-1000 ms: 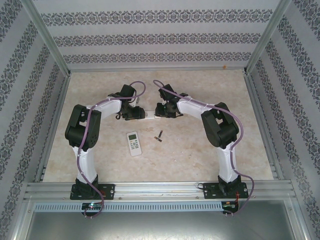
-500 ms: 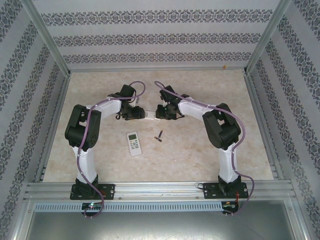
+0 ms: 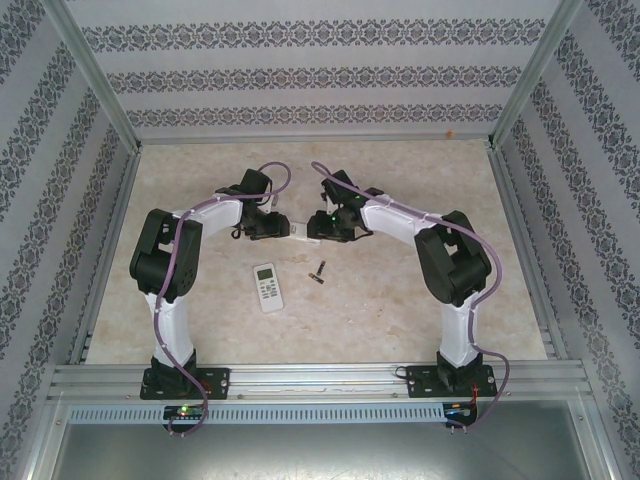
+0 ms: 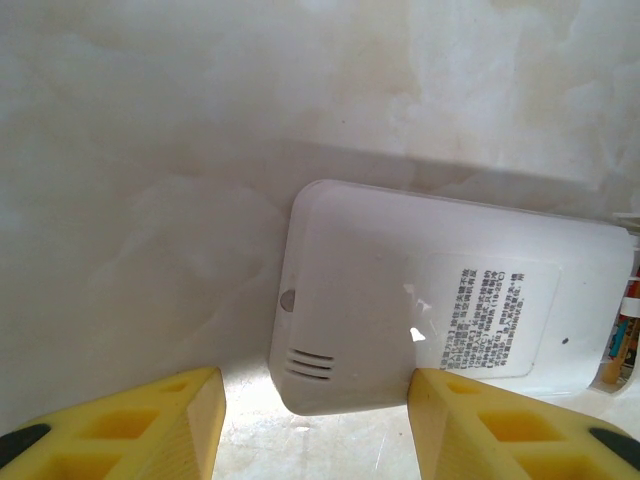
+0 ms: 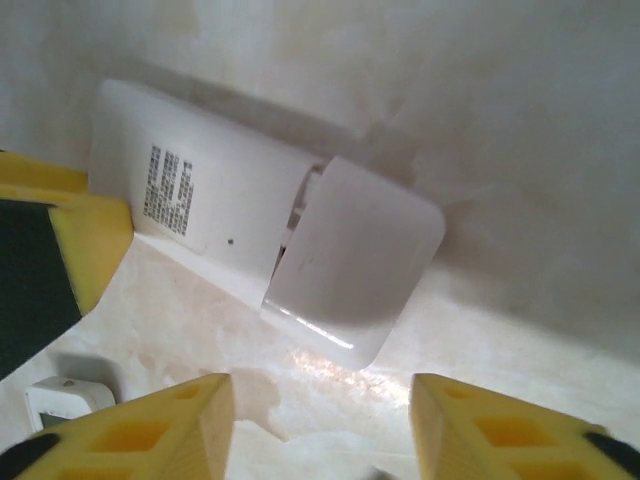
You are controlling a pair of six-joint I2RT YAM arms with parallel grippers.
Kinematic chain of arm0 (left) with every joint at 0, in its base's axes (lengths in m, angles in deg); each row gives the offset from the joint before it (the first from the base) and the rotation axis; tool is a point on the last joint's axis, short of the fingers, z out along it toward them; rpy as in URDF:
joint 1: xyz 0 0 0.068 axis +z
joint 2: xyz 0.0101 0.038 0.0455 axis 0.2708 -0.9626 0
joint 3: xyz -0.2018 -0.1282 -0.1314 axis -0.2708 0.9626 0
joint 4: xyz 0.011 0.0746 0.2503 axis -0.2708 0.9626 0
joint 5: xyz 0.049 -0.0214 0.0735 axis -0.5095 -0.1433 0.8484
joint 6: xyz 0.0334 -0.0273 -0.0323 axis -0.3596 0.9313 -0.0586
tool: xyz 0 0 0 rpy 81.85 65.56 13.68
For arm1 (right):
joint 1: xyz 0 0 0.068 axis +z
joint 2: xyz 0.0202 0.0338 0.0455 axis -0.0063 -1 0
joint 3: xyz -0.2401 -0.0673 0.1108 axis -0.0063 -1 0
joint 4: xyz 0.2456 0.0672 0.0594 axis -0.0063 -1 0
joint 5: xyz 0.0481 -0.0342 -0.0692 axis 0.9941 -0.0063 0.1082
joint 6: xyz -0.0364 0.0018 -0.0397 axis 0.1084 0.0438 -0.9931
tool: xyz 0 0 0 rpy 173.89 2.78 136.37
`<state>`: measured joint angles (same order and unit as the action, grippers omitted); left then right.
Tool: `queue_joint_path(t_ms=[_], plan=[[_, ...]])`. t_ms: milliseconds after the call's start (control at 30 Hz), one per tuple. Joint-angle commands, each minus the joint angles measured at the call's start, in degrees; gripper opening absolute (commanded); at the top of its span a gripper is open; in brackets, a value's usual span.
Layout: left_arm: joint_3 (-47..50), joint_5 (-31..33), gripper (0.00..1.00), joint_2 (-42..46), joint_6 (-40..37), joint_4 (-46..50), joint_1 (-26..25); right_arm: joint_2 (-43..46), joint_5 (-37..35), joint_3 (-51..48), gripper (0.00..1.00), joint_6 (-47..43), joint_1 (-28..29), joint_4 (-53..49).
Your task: Load the batteries into the remote control
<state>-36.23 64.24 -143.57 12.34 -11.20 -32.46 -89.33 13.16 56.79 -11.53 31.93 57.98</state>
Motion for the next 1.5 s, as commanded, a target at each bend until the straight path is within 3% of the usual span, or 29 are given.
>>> queue_joint_path(t_ms=[0,67,100,333,433,600,800,1000,1267,1467], plan=[[1.09,0.38,0.52,-0.7,-1.06,1.22,0.34,0.08,0.36,2.76,0.67,-16.77,-0.11,0.93],[0.93,0.02,0.52,-0.7,-2.13,1.31,0.36,0.81,-1.37,1.83,0.89,-32.85,1.26,0.03],[0.84,-0.2,0.52,-0.71,-2.66,1.52,0.33,1.03,-2.34,1.61,0.93,-37.52,1.55,-0.42],[0.86,-0.6,0.52,-0.35,-2.9,1.36,0.33,-3.64,2.81,5.58,0.94,-52.85,-0.59,-4.57],[0.98,-0.72,0.52,-0.6,-2.87,1.27,0.41,-5.19,4.51,7.37,0.93,-53.52,-0.63,-5.23],[0.91,-0.57,0.52,-0.64,-2.66,1.29,0.4,-8.9,0.13,11.2,0.9,-51.34,-0.37,-6.65],[0.84,-0.39,0.52,-0.62,-2.49,1.13,0.38,-10.94,0.33,11.43,0.82,-51.3,0.41,-7.0],[1.17,-0.27,0.52,-0.7,-2.35,1.01,0.41,-10.49,2.66,10.63,0.65,-51.5,-0.04,-6.76],[1.26,-0.1,0.52,-0.7,-2.13,0.83,0.45,-6.98,3.29,9.33,0.57,-53.63,0.23,-6.84],[1.17,-0.25,0.52,-0.8,-1.84,0.65,0.41,-5.17,-0.6,8.27,0.55,-54.36,1.54,-6.85]])
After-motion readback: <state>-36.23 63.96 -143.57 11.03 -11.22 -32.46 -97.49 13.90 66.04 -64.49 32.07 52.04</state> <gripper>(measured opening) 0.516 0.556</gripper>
